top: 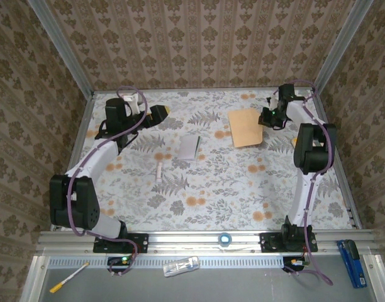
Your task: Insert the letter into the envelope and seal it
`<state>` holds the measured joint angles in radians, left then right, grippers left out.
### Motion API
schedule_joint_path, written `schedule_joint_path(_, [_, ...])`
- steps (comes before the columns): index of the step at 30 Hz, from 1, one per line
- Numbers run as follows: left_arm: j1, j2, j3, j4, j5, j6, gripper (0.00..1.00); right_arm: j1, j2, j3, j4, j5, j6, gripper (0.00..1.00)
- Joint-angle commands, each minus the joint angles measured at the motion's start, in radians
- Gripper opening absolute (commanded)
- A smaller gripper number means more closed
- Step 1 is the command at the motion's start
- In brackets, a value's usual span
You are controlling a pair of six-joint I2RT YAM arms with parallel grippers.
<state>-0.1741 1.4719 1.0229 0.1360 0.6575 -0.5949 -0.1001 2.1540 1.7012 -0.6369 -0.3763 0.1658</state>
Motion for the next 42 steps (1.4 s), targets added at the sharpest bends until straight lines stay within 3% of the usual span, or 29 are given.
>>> schedule_joint_path(1, [0.005,-0.036,-0.017,0.036,0.013,-0.017,1.00,0.031,-0.089,-0.082,0.055,-0.017,0.063,0.03])
schedule_joint_path(25, [0.003,-0.121,-0.049,-0.019,0.035,-0.004,1.00,0.269,-0.581,-0.753,0.349,0.200,0.337,0.03])
schedule_joint_path(42, [-0.027,-0.150,-0.078,-0.012,0.023,-0.022,1.00,0.349,-0.658,-0.860,0.373,0.256,0.401,0.03])
